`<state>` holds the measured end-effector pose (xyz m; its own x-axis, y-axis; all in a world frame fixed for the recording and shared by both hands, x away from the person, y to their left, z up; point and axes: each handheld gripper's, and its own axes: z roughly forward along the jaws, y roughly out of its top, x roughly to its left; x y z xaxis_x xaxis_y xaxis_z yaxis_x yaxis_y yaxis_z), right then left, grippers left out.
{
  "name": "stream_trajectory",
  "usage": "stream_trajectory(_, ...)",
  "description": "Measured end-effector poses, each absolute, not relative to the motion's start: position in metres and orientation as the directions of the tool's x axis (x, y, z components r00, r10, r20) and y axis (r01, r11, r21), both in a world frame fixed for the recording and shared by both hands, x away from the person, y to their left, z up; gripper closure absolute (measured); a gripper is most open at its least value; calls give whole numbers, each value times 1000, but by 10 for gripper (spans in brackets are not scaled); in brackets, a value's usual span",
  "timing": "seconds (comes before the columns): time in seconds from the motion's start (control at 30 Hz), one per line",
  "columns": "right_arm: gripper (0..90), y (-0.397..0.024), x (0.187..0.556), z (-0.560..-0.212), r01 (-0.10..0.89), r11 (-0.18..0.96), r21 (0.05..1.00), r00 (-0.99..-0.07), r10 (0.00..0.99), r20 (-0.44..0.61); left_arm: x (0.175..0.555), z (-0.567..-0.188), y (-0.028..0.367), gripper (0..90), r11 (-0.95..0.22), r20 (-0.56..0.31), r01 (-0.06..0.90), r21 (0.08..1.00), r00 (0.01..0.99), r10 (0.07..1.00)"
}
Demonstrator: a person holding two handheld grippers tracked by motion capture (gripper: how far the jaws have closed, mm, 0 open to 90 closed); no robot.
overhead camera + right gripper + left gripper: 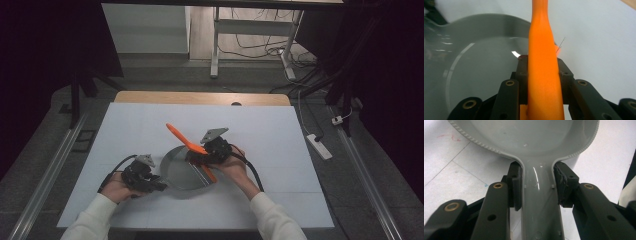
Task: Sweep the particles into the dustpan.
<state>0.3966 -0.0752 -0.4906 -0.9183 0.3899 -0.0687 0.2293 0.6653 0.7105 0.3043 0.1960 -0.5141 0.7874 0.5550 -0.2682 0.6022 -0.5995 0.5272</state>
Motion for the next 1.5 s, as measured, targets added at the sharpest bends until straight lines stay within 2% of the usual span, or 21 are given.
stream_trajectory(0.23,700,-67,386,-481,174,664,727,-936,342,-88,304,-515,195,623,-603,-267,601,525,789,554)
stream_trajectory(0.83,700,-116,398,-457,247,584,773,-867,489,-92,303,-516,195,623,-600,-263,601,529,788,557)
stream_trajectory(1.1,700,-141,402,-467,310,598,739,-824,557,-105,303,-516,195,623,-600,-265,601,528,788,556)
stream_trajectory(1.5,700,-141,405,-483,351,616,705,-822,563,-83,302,-516,195,623,-599,-265,602,528,787,557)
